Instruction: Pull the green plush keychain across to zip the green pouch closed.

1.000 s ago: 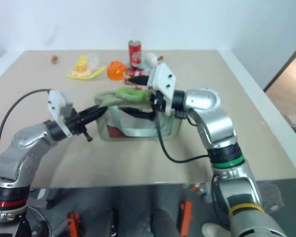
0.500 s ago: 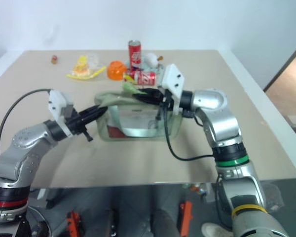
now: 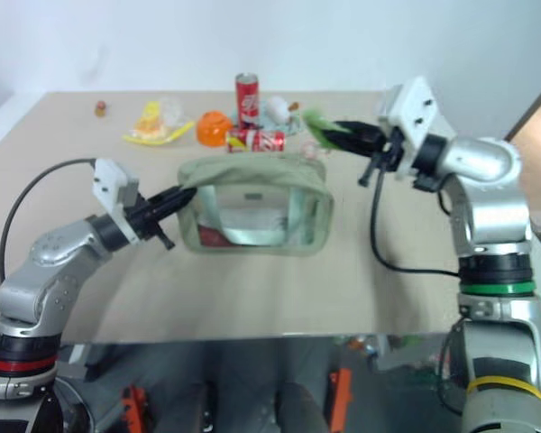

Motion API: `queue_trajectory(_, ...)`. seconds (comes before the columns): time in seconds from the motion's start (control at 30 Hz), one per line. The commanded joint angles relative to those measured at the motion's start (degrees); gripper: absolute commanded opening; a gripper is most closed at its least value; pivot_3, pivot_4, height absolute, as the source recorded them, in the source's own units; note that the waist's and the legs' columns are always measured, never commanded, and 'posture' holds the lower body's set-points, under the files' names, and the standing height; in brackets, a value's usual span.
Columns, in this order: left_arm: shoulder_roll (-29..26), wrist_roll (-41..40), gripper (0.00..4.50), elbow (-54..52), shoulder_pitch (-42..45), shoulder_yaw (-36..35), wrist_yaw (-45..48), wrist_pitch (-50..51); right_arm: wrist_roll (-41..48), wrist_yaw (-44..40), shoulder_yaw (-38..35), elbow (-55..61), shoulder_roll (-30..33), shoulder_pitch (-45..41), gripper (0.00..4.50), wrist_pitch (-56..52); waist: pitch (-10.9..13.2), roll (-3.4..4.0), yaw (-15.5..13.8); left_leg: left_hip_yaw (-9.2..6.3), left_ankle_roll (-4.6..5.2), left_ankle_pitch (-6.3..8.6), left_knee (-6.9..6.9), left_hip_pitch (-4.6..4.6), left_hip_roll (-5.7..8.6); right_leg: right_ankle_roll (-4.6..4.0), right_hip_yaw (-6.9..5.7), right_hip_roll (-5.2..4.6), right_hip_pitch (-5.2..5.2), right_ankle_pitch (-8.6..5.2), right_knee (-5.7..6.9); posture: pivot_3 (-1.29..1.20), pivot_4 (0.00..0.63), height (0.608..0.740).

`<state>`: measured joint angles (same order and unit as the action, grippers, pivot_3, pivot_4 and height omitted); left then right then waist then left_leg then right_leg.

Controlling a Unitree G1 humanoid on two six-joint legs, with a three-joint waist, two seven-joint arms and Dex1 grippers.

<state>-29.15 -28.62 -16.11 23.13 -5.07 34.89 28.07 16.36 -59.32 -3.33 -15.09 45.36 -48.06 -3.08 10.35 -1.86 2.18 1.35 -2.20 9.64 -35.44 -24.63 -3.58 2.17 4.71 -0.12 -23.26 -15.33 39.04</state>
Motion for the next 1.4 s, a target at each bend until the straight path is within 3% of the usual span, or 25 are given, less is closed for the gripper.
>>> queue_trajectory(0.03, -0.9, 1.9, 0.0, -0.6, 0.2, -0.7, -1.6, 0.0, -3.6, 2.7, -3.7, -7.3, 3.8, -1.2, 0.02, 5.3, 0.0, 0.01, 0.0, 0.01, 0.0, 0.0, 0.0, 0.0, 0.0, 0.0, 0.01, 0.0, 0.0, 0.0, 0.0, 0.0, 0.15, 0.74)
queue_trajectory(0.27, 1.6, 3.3, 0.0, -2.6, -0.6, -1.7, -6.2, -1.1, -10.2, 11.4, -3.0, -5.7, 4.4, 6.8, 0.02, 5.6, 0.0, 0.02, 0.0, 0.04, -0.01, 0.0, -0.01, -0.01, 0.01, 0.01, 0.06, -0.01, -0.01, 0.01, 0.0, 0.0, 0.15, 0.74)
queue_trajectory(0.47, 3.1, 2.5, 0.0, -5.3, -2.3, -1.0, -7.9, 0.8, -16.8, 23.4, 2.2, 9.5, -5.7, 21.6, 0.02, 2.3, 0.0, 0.02, 0.2, -0.01, -0.03, -0.01, 0.03, 0.05, -0.01, 0.05, 0.04, 0.02, 0.02, -0.02, 0.02, 0.0, 0.15, 0.74)
queue_trajectory(0.63, 4.0, 1.4, 0.0, -5.6, -2.6, -1.1, -9.0, 2.3, -19.9, 30.0, 4.2, 7.0, -11.9, 26.3, 0.02, 3.2, 0.0, 0.07, 0.4, 0.09, -0.09, -0.07, -0.03, 0.08, 0.0, 0.3, 0.14, 0.02, 0.02, -0.01, 0.03, 0.0, 0.15, 0.74)
queue_trajectory(0.73, 4.6, 1.2, 0.0, -5.3, -2.4, -0.9, -9.6, 2.8, -19.8, 31.8, 4.2, 3.8, -14.0, 26.1, 0.02, 5.1, 0.0, 0.03, 0.5, 0.14, 0.01, -0.17, -0.05, 0.21, 0.0, 0.43, 0.17, 0.02, 0.13, 0.08, 0.01, 0.0, 0.15, 0.74)
queue_trajectory(0.83, 5.2, 0.1, 0.0, -4.5, -2.0, -1.7, -10.0, 3.5, -11.4, 29.5, 0.1, 5.7, -16.6, 24.2, 0.02, 2.2, 0.0, 0.03, 0.6, 0.14, 0.14, -0.25, -0.03, 0.29, 0.0, 0.41, 0.19, 0.06, 0.17, 0.18, 0.01, 0.0, 0.15, 0.74)
queue_trajectory(0.87, 5.6, -0.8, 0.0, -4.2, -1.9, -2.4, -10.3, 4.0, -8.7, 28.4, -1.0, 6.8, -17.1, 23.7, 0.56, 1.1, 0.0, 0.04, 0.6, 0.13, 0.15, -0.25, -0.03, 0.3, -0.01, 0.4, 0.21, 0.09, 0.17, 0.21, 0.01, 0.0, 0.15, 0.74)
queue_trajectory(0.93, 5.9, -2.3, 0.74, -4.0, -1.8, -3.2, -9.9, 4.7, -4.8, 26.7, -2.9, 8.8, -17.1, 23.1, 0.89, -1.2, 0.0, 0.04, 0.6, 0.11, 0.18, -0.28, -0.02, 0.31, -0.01, 0.4, 0.23, 0.11, 0.17, 0.24, 0.02, 0.0, 0.15, 0.74)
queue_trajectory(1.0, 5.5, -3.8, 0.82, -3.9, -1.5, -4.3, -9.0, 5.1, -0.2, 25.4, -5.2, 11.4, -16.8, 22.5, 1.22, -4.3, 0.0, 0.04, 0.6, 0.11, 0.19, -0.28, -0.02, 0.29, -0.01, 0.41, 0.23, 0.11, 0.17, 0.24, 0.01, 0.0, 0.15, 0.74)
queue_trajectory(1.03, 5.2, -4.9, 1.44, -3.9, -1.3, -5.0, -8.3, 5.2, 2.2, 24.5, -6.4, 13.0, -16.5, 22.3, 1.73, -5.9, 0.0, 0.04, 0.6, 0.11, 0.19, -0.28, -0.01, 0.27, -0.01, 0.42, 0.23, 0.11, 0.16, 0.23, 0.01, 0.0, 0.15, 0.74)
queue_trajectory(1.07, 4.9, -5.7, 1.68, -4.0, -1.1, -5.6, -7.8, 5.4, 4.6, 23.4, -7.3, 14.7, -16.0, 22.2, 2.08, -7.4, 0.0, 0.04, 0.5, 0.11, 0.19, -0.27, 0.0, 0.27, -0.01, 0.43, 0.23, 0.11, 0.15, 0.22, 0.01, 0.0, 0.15, 0.74)
queue_trajectory(1.1, 4.2, -6.4, 2.23, -4.2, -1.0, -6.2, -7.3, 5.6, 6.3, 22.6, -8.4, 16.4, -15.4, 22.3, 2.56, -8.9, 0.0, 0.04, 0.6, 0.11, 0.19, -0.27, 0.01, 0.19, -0.01, 0.44, 0.23, 0.11, 0.09, 0.21, 0.0, 0.0, 0.15, 0.74)
queue_trajectory(1.13, 3.6, -6.9, 2.36, -4.3, -1.0, -6.6, -6.6, 5.7, 7.8, 22.1, -9.2, 17.9, -14.8, 22.4, 2.69, -10.1, 0.0, 0.05, 0.5, 0.11, 0.19, -0.27, 0.03, 0.17, -0.01, 0.44, 0.23, 0.11, 0.06, 0.21, 0.0, 0.0, 0.15, 0.74)
queue_trajectory(1.23, 0.8, -11.3, 3.6, -6.2, -2.3, -10.1, -4.0, 7.2, 12.9, 18.9, -12.0, 23.1, -11.2, 23.9, 3.95, -14.6, 0.0, 0.05, 0.5, 0.08, 0.19, -0.26, 0.06, 0.08, -0.01, 0.43, 0.19, 0.1, -0.01, 0.15, -0.02, 0.0, 0.15, 0.74)
queue_trajectory(1.3, -1.0, -15.0, 4.2, -7.5, -3.8, -13.2, -2.8, 8.6, 15.1, 17.5, -13.5, 25.6, -8.5, 25.1, 4.49, -17.3, 0.0, 0.05, 0.5, 0.08, 0.19, -0.23, 0.06, 0.04, -0.01, 0.43, 0.19, 0.1, -0.04, 0.12, -0.04, 0.0, 0.15, 0.74)
queue_trajectory(1.33, -2.0, -16.2, 4.47, -8.0, -5.0, -14.6, -2.1, 8.9, 16.0, 17.2, -14.2, 26.6, -7.5, 25.8, 4.5, -18.5, 0.0, 0.05, 0.6, 0.09, 0.19, -0.21, 0.06, 0.04, -0.01, 0.43, 0.19, 0.09, -0.04, 0.11, -0.05, 0.0, 0.15, 0.74)
queue_trajectory(1.4, -4.2, -15.8, 4.47, -9.2, -9.6, -16.1, -0.8, 8.6, 18.2, 16.1, -15.5, 29.4, -5.4, 28.3, 4.5, -21.2, 0.0, 0.05, 0.6, 0.1, 0.19, -0.16, 0.06, 0.05, -0.01, 0.4, 0.2, 0.07, -0.03, 0.06, -0.05, 0.0, 0.15, 0.74)
